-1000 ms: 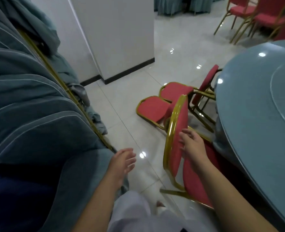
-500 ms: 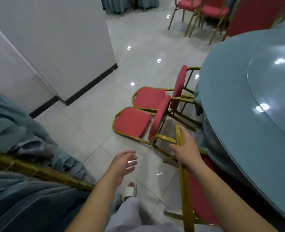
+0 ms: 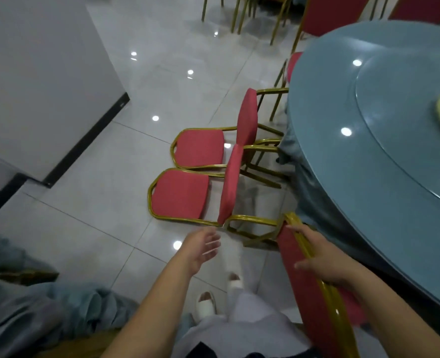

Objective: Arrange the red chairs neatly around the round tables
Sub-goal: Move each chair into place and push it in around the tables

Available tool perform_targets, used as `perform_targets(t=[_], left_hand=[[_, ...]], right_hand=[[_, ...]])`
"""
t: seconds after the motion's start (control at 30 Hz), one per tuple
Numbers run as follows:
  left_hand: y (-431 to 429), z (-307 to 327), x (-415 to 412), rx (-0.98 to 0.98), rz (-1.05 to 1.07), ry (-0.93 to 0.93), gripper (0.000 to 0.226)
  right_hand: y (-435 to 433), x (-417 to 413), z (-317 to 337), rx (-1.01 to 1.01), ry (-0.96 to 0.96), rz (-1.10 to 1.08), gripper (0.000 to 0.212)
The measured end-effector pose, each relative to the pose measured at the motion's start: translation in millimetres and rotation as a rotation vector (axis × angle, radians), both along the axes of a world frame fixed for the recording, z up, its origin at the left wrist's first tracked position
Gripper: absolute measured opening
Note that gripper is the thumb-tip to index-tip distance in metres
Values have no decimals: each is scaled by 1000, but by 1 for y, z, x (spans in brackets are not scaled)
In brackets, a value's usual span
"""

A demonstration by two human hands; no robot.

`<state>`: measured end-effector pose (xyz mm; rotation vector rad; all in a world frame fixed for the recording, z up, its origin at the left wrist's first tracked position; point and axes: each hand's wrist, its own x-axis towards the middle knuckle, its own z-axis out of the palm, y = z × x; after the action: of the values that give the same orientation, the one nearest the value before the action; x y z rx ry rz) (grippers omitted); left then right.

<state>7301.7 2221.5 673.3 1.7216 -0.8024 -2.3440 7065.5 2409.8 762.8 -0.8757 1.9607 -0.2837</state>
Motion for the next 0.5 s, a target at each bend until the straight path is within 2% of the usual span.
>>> perform_targets(t=[0.03,0.1,0.17,0.27,0.33,0.37,0.43,0.5], left_hand=[[-7,0,1,14,-45,-7,23],[-25,-1,6,8,-87,-37,27],[-52,-3,16,-18,-51,-81,27],[-102,-7,30,-71,38,-150,28],[-136,-6,33,-115,93,-212,33],[-151,-4,33,-134,110,-248,35],[-176,-2,30,-151,105,-311,34],[-196,-4,24,-153,89,-333,30]], right_hand=[[-5,-13,6,86,-71,34,79],[-26,-37,22,253,-232,47,53],[-59,-57,25,347,-185,76,16],[-124,-75,-6,312,5,147,30],[-172,-76,-40,128,78,-13,21],[-193,-75,-58,36,80,-142,28],[-231,-72,-90,-17,-30,-357,39],[-259,-69,-125,50,-179,-427,39]])
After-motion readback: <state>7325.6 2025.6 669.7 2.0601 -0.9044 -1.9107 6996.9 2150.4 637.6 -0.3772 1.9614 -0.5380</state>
